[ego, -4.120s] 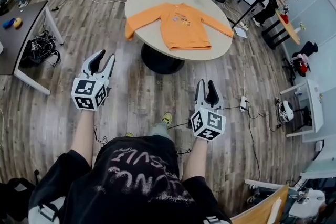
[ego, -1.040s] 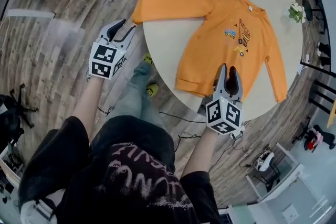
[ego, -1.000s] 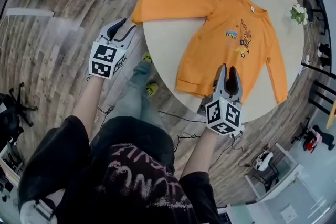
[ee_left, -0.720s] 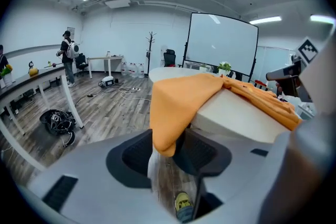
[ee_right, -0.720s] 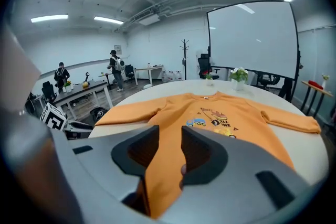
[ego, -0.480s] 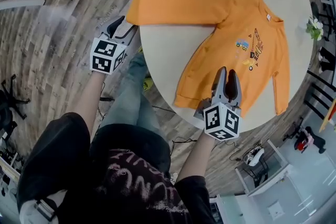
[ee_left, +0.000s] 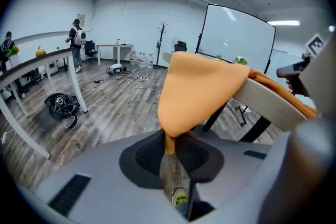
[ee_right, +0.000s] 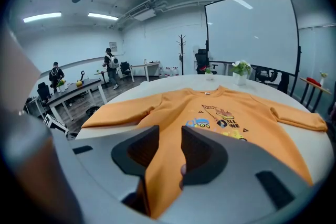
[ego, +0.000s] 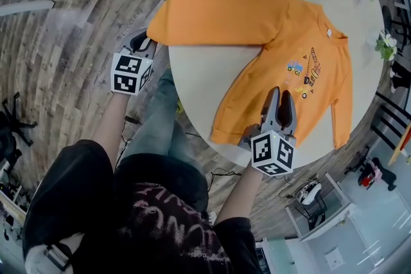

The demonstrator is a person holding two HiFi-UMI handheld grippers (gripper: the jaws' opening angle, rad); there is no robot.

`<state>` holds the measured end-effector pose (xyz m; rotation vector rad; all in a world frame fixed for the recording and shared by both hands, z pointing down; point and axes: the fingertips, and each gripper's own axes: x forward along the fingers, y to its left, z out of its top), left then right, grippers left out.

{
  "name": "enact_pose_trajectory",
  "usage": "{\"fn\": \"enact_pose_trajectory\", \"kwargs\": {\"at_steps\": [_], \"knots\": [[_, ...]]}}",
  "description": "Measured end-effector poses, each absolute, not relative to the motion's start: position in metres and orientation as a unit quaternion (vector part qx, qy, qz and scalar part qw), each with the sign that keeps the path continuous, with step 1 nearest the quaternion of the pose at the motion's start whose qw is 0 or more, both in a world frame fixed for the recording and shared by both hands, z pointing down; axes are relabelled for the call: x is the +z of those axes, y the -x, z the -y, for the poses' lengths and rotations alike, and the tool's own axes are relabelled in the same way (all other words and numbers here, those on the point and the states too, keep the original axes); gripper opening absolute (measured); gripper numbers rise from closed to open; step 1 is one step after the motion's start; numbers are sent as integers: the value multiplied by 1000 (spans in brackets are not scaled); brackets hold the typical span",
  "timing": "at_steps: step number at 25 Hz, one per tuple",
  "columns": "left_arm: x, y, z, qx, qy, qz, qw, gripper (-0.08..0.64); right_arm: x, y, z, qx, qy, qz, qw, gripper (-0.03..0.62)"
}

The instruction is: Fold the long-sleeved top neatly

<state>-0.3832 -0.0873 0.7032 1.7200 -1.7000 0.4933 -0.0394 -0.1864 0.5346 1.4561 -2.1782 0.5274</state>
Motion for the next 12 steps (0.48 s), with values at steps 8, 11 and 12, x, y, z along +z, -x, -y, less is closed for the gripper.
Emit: {"fn": "enact_pose_trajectory", "kwargs": {"at_steps": [8,11,12], "knots": [[672,433,85,185,-619,695,316,54,519,54,205,192,-528,795,229,138],[655,453,89,177,-609,710,306,54,508,58,212,188,-530,795,226,138],[649,459,91,174,-605,715,302,54,503,58,214,186,-532,795,223,138]]}}
